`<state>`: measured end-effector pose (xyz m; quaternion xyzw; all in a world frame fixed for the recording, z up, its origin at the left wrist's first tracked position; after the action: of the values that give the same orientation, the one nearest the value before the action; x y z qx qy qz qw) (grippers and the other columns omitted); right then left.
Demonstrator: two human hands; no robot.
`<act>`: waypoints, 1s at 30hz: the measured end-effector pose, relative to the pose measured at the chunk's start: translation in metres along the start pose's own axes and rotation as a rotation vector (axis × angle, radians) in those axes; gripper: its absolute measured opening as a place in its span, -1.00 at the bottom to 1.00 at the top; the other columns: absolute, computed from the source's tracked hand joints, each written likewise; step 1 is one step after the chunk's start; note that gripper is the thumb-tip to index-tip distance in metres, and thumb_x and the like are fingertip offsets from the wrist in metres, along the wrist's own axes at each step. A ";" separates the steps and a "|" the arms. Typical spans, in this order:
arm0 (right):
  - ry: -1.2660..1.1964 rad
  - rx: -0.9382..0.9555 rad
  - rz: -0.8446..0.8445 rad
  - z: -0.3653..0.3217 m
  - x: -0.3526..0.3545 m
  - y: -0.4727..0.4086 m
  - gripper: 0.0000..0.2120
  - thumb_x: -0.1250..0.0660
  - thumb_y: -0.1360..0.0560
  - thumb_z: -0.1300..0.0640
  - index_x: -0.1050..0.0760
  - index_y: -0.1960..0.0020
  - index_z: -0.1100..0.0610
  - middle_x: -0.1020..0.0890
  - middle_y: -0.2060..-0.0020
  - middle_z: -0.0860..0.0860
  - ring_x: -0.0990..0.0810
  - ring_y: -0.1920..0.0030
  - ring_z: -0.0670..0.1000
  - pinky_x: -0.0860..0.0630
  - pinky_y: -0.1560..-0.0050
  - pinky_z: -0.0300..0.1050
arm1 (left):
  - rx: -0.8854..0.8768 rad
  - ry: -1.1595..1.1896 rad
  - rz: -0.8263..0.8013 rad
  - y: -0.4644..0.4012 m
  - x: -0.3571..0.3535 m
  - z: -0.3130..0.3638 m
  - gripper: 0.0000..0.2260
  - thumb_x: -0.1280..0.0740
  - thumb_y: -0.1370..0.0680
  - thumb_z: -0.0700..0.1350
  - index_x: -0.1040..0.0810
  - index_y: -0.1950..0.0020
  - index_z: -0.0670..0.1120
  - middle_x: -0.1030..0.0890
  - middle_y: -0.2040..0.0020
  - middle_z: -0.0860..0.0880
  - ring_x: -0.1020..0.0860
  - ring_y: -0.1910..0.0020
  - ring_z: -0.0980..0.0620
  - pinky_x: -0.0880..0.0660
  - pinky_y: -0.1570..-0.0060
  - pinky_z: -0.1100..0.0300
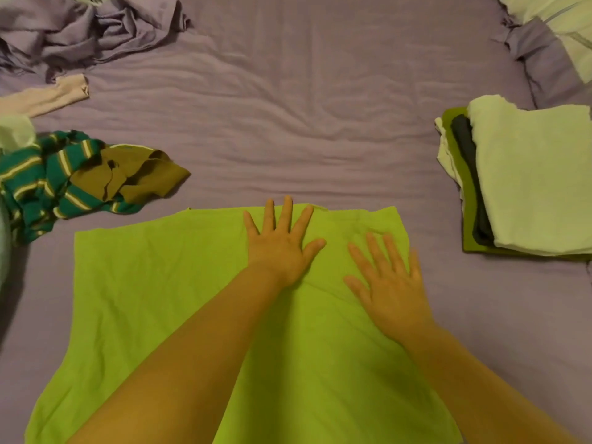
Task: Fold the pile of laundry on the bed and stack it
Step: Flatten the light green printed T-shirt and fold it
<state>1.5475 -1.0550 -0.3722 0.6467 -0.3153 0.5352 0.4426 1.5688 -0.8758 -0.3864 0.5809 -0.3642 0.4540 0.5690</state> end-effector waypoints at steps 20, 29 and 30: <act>-0.082 0.053 -0.134 -0.093 0.001 0.142 -0.37 0.18 -0.62 -0.20 -0.49 -0.33 0.11 -0.48 -0.31 0.23 -0.42 -0.32 0.35 -0.30 -0.23 0.41 | 0.162 0.046 -0.008 0.264 -0.032 -0.122 -0.51 -0.11 -0.53 0.18 -0.50 -0.36 0.00 -0.44 -0.39 -0.15 -0.42 -0.34 -0.29 -0.33 -0.22 -0.39; -0.090 0.296 -0.349 -0.290 -0.005 0.148 -0.47 -0.05 -0.39 -0.21 -0.61 -0.17 -0.05 -0.57 -0.24 0.10 -0.53 -0.24 0.24 -0.43 -0.13 0.37 | 0.679 0.388 0.075 0.314 -0.023 -0.246 -0.41 -0.27 -0.57 0.11 -0.21 -0.52 -0.12 -0.32 -0.45 -0.19 -0.29 -0.41 -0.17 -0.27 -0.35 -0.07; -0.088 0.300 -0.349 -0.300 -0.006 0.149 -0.47 -0.05 -0.40 -0.20 -0.61 -0.18 -0.06 -0.57 -0.24 0.10 -0.53 -0.25 0.24 -0.43 -0.13 0.37 | 0.711 0.497 0.097 0.315 -0.027 -0.253 -0.43 -0.25 -0.58 0.11 -0.22 -0.51 -0.12 -0.36 -0.40 -0.18 -0.33 -0.37 -0.16 -0.32 -0.29 -0.04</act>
<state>1.2911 -0.8439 -0.3326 0.7727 -0.1348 0.4626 0.4132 1.2354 -0.6551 -0.3228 0.5958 -0.0640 0.7034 0.3823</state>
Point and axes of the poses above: each hand's wrist, its own y-axis away from the middle knuckle, its own x-axis out of the back of the hand, z = x × y, the point moved 9 cm from there along -y, towards the middle knuckle
